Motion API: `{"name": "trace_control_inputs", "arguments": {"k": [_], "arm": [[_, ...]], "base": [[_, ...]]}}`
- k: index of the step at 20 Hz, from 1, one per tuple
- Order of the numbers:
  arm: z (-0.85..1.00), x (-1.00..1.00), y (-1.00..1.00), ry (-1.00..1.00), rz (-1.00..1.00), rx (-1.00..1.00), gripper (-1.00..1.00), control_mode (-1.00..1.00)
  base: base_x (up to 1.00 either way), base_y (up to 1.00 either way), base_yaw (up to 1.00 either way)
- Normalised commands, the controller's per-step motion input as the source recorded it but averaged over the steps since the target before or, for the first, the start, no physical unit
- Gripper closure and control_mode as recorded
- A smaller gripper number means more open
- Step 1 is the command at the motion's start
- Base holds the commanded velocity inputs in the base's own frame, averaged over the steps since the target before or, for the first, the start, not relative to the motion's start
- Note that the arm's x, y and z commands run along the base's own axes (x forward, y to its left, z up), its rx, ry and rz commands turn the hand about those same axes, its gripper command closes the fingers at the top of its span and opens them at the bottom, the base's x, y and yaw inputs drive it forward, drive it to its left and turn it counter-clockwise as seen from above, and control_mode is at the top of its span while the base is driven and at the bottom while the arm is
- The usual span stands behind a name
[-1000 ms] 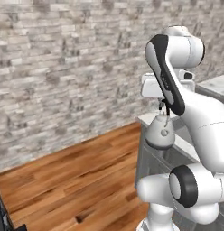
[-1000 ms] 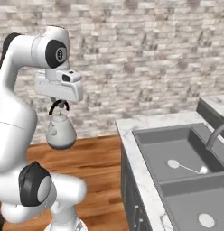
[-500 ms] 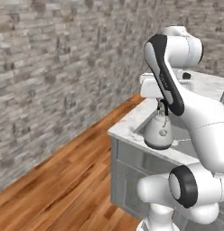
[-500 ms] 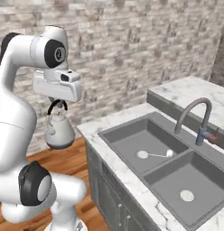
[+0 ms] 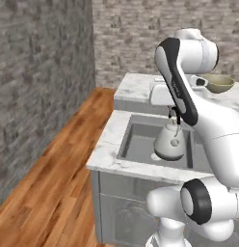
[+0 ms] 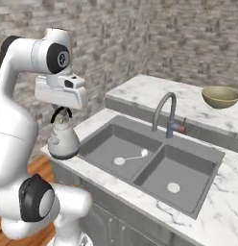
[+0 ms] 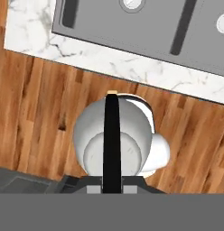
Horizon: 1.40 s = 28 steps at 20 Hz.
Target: Pick the kettle and bowl and place them in the sink. Then turn on the water.
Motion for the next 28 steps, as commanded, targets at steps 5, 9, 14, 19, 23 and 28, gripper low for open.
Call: {"name": "trace_control_inputs", "arguments": {"k": [5,9,14,19,23,28], "arm": [[0.0,0.0,0.0,0.0,0.0,0.0,1.0,1.0],[0.0,0.0,0.0,0.0,0.0,0.0,1.0,1.0],[0.0,0.0,0.0,0.0,0.0,0.0,1.0,1.0],[0.0,0.0,0.0,0.0,0.0,0.0,1.0,1.0],[0.0,0.0,0.0,0.0,0.0,0.0,1.0,1.0],[0.0,0.09,0.08,0.0,-0.02,0.0,1.0,-1.0]], "base": [[0.64,0.25,-0.49],[0.54,0.18,-0.46],[0.46,0.31,-0.4],[0.47,0.27,-0.33],[0.19,0.16,-0.21],[0.0,0.0,-0.01]]}}
